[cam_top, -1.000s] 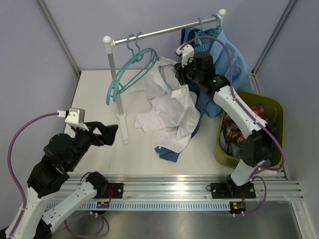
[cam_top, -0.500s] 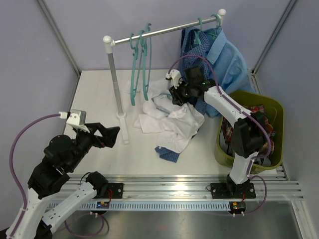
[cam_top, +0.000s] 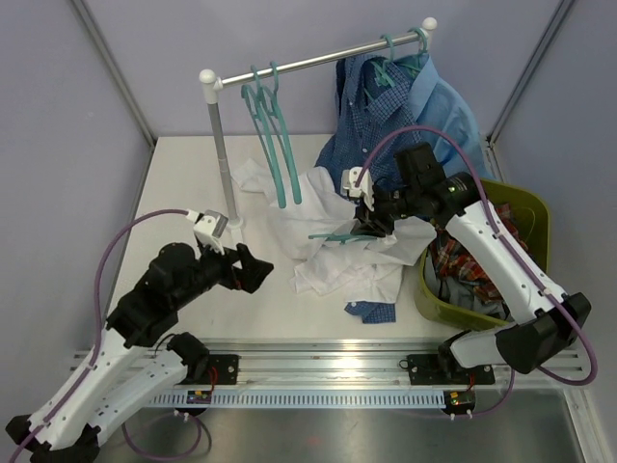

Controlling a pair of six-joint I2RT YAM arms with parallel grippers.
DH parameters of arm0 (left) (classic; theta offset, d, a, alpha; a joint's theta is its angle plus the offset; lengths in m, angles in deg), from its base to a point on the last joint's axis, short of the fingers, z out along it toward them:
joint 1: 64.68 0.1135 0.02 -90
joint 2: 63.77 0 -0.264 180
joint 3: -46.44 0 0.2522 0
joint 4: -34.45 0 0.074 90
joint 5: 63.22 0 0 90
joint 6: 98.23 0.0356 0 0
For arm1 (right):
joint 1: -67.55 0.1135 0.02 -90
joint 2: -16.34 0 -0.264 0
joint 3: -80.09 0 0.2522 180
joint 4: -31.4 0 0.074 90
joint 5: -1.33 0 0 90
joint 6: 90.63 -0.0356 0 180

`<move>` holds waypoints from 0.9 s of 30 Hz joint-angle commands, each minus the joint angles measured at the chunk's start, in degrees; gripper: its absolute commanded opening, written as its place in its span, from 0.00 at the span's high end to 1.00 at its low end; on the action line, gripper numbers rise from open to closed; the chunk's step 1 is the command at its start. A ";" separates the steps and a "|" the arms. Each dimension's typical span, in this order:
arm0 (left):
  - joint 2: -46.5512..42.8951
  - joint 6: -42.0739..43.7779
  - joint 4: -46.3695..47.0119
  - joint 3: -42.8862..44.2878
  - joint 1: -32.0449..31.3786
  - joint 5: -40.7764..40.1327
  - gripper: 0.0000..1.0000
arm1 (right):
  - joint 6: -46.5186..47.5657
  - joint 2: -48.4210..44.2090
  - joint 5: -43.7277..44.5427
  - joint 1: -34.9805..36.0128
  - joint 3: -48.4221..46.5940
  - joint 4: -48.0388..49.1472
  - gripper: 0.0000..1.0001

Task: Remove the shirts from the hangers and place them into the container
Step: Grab a hanger with a shirt on it with the left arm

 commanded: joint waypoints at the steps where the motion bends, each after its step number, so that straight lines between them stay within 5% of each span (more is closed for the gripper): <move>1: 2.97 -5.15 9.55 -2.86 0.08 6.20 0.01 | -2.68 -1.54 -2.29 1.02 2.41 0.38 1.00; 9: 8.16 -10.87 22.55 -10.41 -1.23 11.91 0.01 | -11.49 1.09 4.03 1.02 5.05 7.08 1.00; 17: 14.84 -3.07 28.72 -12.81 -7.12 4.36 0.01 | -14.13 7.23 8.87 1.02 -0.13 7.08 1.00; 23: 10.46 14.06 36.17 -14.82 -12.92 3.82 0.01 | -15.27 9.17 7.64 1.02 -1.98 6.38 1.00; 27: 6.07 33.89 35.41 -15.44 -18.01 6.03 0.01 | -15.36 9.70 7.21 1.02 -2.60 5.76 1.00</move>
